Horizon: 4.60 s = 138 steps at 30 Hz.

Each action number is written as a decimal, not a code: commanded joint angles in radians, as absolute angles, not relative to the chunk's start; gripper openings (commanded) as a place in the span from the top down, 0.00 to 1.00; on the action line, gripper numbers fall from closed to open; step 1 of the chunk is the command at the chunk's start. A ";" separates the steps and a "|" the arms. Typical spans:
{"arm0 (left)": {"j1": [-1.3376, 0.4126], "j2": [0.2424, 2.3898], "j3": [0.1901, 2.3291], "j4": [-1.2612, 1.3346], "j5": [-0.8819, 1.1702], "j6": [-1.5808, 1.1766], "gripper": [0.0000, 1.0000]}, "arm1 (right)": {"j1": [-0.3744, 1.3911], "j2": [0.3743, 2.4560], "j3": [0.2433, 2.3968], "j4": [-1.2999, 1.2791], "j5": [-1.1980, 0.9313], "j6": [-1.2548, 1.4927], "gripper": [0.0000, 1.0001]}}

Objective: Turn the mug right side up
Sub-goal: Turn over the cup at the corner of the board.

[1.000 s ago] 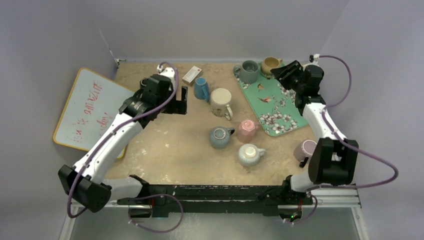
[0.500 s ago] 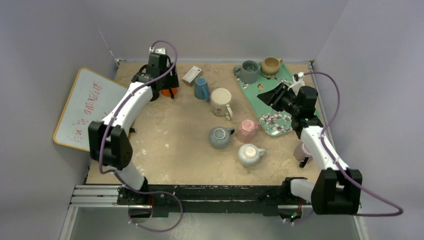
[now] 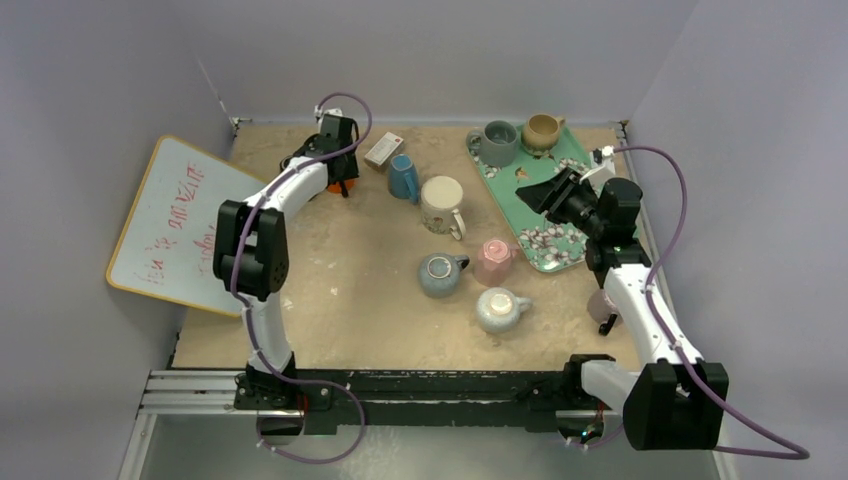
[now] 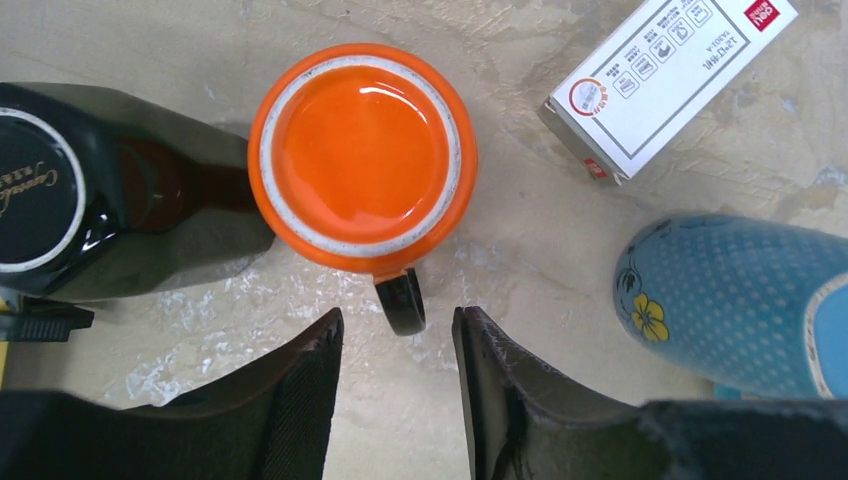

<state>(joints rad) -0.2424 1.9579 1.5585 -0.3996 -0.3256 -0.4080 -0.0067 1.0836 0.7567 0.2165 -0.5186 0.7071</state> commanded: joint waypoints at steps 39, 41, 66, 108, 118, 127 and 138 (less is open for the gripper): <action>-0.213 1.793 1.442 -0.451 -0.197 -0.529 1.00 | 0.079 1.086 0.767 0.226 -0.504 0.695 0.52; -0.213 1.758 1.415 -0.464 -0.181 -0.532 1.00 | 0.096 1.083 0.767 0.234 -0.487 0.681 0.52; -0.209 1.241 1.055 -0.329 0.359 -0.751 1.00 | 0.577 1.132 0.736 0.570 -0.228 0.378 0.54; -0.209 0.897 0.729 0.337 0.459 -1.238 1.00 | 0.731 1.565 0.762 1.246 -0.227 1.488 0.42; -0.209 0.929 0.656 0.507 0.477 -1.364 1.00 | 0.737 1.611 0.841 1.267 -0.267 1.533 0.41; -0.209 0.901 0.658 0.529 0.495 -1.381 1.00 | 0.741 1.626 0.927 1.195 -0.295 1.540 0.46; -0.209 0.913 0.642 0.603 0.573 -1.389 1.00 | 0.740 1.682 0.966 1.240 -0.335 1.582 0.58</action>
